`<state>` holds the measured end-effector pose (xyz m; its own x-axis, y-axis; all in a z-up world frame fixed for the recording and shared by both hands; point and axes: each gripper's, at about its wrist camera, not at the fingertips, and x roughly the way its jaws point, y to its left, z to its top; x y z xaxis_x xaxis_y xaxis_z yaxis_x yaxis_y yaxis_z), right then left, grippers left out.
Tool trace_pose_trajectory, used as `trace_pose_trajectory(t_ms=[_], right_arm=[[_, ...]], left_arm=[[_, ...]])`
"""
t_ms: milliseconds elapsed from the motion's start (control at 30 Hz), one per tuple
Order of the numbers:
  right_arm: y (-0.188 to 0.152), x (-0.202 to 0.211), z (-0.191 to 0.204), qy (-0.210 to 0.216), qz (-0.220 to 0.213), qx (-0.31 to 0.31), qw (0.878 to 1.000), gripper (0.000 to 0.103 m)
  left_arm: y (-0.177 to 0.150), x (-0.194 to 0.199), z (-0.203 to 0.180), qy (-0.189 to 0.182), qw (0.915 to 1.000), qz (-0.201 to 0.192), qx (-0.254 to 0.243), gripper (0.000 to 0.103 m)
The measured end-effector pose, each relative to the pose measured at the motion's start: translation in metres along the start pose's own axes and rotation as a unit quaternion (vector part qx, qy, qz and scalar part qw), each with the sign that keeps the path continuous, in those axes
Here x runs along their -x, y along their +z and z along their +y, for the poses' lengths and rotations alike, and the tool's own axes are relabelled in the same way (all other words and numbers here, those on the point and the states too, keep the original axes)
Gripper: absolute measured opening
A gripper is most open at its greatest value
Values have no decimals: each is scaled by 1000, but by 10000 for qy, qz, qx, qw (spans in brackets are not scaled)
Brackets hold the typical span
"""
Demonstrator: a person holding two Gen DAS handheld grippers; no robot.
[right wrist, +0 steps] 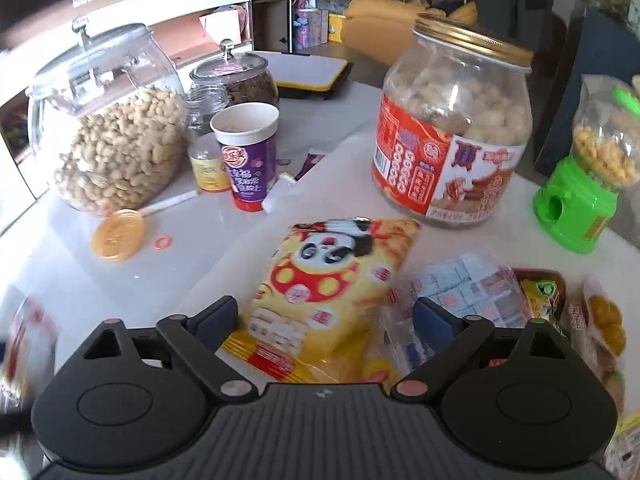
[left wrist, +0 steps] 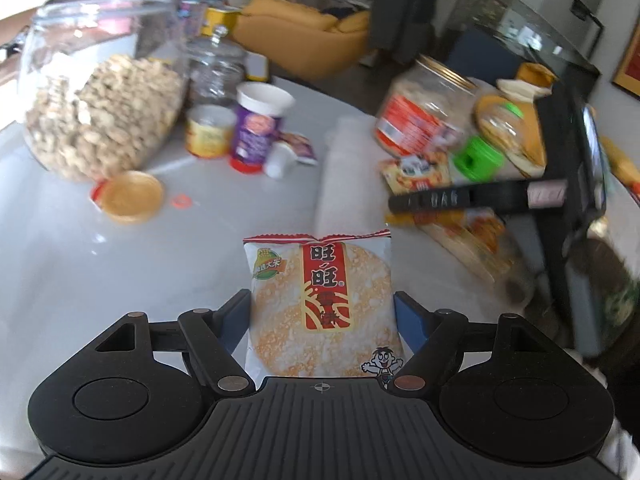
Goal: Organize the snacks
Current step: 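Carry the rice cracker bag with the left gripper while the right gripper grasps the yellow panda bag, then drop the rice cracker bag and yellow panda bag into the pink box with both grippers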
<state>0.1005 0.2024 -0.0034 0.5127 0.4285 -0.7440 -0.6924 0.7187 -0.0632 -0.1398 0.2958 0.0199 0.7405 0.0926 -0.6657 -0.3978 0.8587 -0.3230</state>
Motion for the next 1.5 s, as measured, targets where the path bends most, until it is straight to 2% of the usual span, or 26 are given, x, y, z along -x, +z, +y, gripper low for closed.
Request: trace_pose_trajectory(t_ms=[67, 133, 200, 367, 533, 667, 867, 933, 1033, 1133, 1167, 1233, 1300, 1367, 1433, 1500], right_arm=[[-2, 15, -1, 149, 70, 94, 9998, 53], [-10, 47, -9, 369, -9, 100, 9993, 52], [-21, 79, -18, 417, -132, 201, 9988, 52], [-69, 150, -55, 529, -235, 32, 9983, 52], [-138, 214, -93, 169, -487, -145, 9986, 52], [-192, 256, -125, -434, -709, -417, 9957, 52], [-251, 283, -169, -708, -756, -1067, 9889, 53], [-263, 285, -175, -746, -783, -1138, 9876, 53], [-275, 283, -179, -739, -805, -1217, 9865, 53], [-278, 284, -180, -753, -863, -1258, 9854, 52], [-277, 283, -180, -759, -907, -1264, 9849, 52], [-277, 282, -181, -780, -963, -1318, 9835, 52], [-278, 281, -185, -820, -975, -1438, 9814, 52], [-280, 280, -188, -933, -943, -1595, 9782, 52], [-281, 281, -194, -1005, -955, -1753, 9747, 52], [-284, 286, -199, -1027, -992, -1891, 9715, 52]], left_arm=[[-7, -4, -12, -127, 9998, 90, -131, 81], [-14, -10, -25, -298, 9990, 225, -237, 81], [-20, -15, -43, -459, 9978, 302, -372, 81], [-33, -13, -98, -1010, 9910, 369, -794, 81], [-45, -16, -158, -1332, 9782, 490, -1519, 81], [-51, -17, -207, -1577, 9659, 567, -1974, 81], [-53, -18, -279, -2038, 9435, 555, -2553, 81], [-40, -29, -301, -2139, 9386, 419, -2674, 81], [-10, -55, -339, -2272, 9371, 176, -2643, 81], [20, -82, -373, -2468, 9386, -107, -2410, 81], [29, -96, -383, -2602, 9390, -147, -2244, 81], [39, -127, -398, -2741, 9421, 47, -1930, 82], [34, -161, -411, -2381, 9511, 374, -1930, 81], [20, -184, -422, -1995, 9535, 397, -2223, 81], [13, -190, -417, -1942, 9559, 263, -2186, 81], [14, -191, -407, -2130, 9572, 394, -1920, 81]])
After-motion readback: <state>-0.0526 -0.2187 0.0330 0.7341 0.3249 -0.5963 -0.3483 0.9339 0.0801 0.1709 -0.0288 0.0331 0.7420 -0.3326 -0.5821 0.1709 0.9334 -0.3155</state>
